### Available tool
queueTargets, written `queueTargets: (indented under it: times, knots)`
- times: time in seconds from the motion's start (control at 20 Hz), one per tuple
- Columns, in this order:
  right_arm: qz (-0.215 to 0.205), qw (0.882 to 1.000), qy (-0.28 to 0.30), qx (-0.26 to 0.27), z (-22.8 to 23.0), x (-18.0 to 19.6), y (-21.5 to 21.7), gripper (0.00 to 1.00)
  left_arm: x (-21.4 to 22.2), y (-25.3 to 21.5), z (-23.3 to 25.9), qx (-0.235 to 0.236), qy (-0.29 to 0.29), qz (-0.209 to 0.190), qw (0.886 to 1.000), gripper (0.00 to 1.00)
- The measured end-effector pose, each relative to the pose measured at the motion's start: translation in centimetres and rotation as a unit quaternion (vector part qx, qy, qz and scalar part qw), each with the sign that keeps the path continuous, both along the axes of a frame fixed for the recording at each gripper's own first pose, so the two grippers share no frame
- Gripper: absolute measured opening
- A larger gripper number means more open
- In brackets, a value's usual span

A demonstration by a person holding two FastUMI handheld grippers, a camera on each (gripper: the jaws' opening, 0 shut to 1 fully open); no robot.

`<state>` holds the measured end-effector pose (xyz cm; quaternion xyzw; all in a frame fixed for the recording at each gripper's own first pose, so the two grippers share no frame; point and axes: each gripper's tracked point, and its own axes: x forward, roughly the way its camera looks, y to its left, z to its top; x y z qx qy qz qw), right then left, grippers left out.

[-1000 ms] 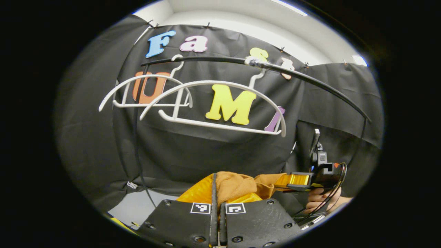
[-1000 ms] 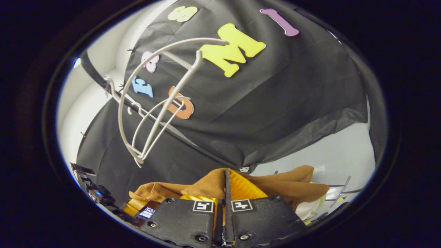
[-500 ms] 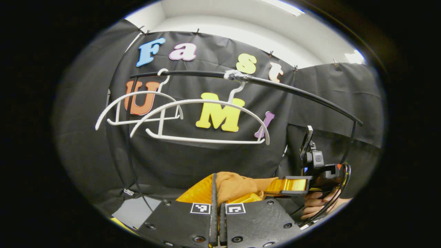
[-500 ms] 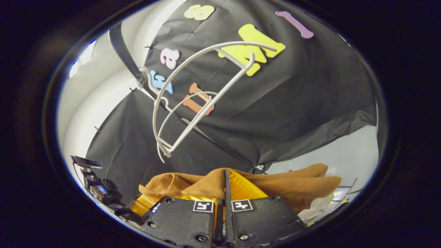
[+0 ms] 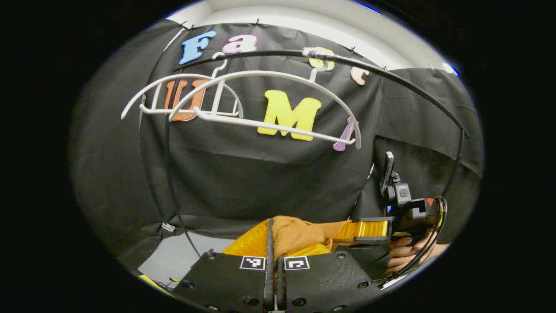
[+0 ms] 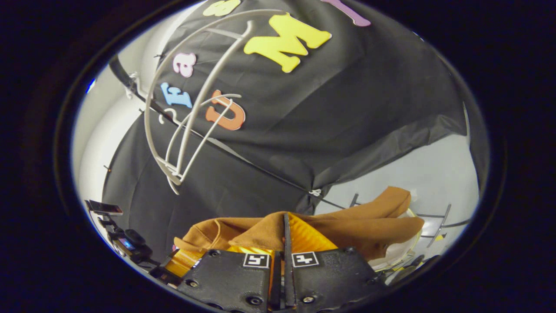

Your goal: Grasp the clothes on the hanger with both hands and then place them into the laundry hamper below.

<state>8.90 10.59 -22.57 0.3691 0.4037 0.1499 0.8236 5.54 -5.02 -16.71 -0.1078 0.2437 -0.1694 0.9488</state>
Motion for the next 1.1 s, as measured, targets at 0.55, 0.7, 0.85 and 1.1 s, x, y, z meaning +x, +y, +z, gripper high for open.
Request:
queueTargets:
  times: [0.55,0.7,0.85,1.1]
  knots:
    - [-0.013,0.989,0.135,-0.054,-13.8,-2.8,-1.3,0.06,-1.3,0.3,-12.4,0.018,0.124,0.013,0.992,0.02]
    - [-0.018,0.978,0.180,-0.103,-18.6,-4.0,-2.7,0.06,-2.2,-0.2,-16.3,0.028,0.172,0.015,0.985,0.02]
    - [-0.024,0.965,0.216,-0.149,-21.5,-4.6,-4.4,0.06,-2.8,-0.3,-19.8,0.048,0.212,0.014,0.976,0.08]
    - [-0.006,0.949,0.243,-0.203,-22.5,-4.8,-5.9,0.23,-4.7,-1.3,-24.4,0.070,0.296,0.003,0.953,0.23]
